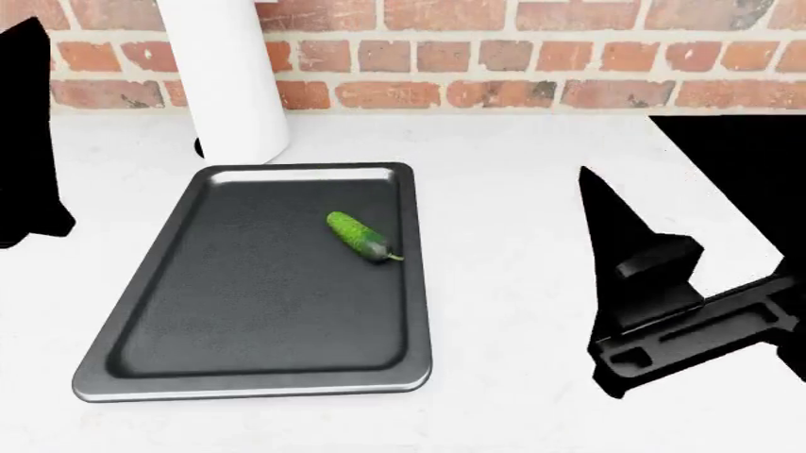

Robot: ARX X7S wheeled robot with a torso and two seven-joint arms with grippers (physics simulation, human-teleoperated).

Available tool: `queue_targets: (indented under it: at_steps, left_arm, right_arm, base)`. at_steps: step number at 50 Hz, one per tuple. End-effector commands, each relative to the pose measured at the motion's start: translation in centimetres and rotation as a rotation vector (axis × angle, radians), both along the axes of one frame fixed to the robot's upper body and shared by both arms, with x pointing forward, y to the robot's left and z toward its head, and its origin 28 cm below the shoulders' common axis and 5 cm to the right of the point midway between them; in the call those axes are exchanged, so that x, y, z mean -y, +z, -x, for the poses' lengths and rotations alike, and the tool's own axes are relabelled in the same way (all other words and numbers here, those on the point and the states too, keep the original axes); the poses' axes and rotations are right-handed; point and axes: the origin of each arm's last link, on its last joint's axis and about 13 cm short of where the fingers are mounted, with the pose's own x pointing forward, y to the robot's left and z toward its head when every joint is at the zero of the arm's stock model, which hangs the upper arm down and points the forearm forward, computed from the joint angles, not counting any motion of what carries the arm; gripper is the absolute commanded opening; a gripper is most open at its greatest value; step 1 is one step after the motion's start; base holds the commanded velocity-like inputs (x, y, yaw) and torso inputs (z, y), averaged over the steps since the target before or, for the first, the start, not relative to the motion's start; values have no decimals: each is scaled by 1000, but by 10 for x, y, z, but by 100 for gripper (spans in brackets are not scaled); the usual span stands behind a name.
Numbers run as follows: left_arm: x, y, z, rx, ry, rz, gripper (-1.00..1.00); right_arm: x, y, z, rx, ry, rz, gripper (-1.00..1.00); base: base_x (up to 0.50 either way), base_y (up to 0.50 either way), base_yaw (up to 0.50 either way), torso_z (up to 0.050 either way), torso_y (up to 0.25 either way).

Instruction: Place the two vegetables and bowl onto the tray for setting up a vegetable dip station.

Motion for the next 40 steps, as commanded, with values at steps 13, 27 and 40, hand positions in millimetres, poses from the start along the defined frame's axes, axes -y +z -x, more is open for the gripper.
queue_targets:
  at_steps: [13, 27, 40]
  left_arm:
    - [10, -53, 12, 166, -71, 77, 100]
    - [10, -41, 29, 227, -70, 45, 100]
    - [8, -43, 27, 227, -58, 62, 100]
  right_arm:
    - [3, -42, 10, 207, 29, -124, 100]
    - [6, -36, 14, 250, 25, -109, 100]
    - [7, -37, 15, 269, 42, -129, 100]
  base:
    - [0, 0, 0, 0, 0]
    - [-170, 0, 0, 0, 0]
    - [-269, 0, 0, 0, 0]
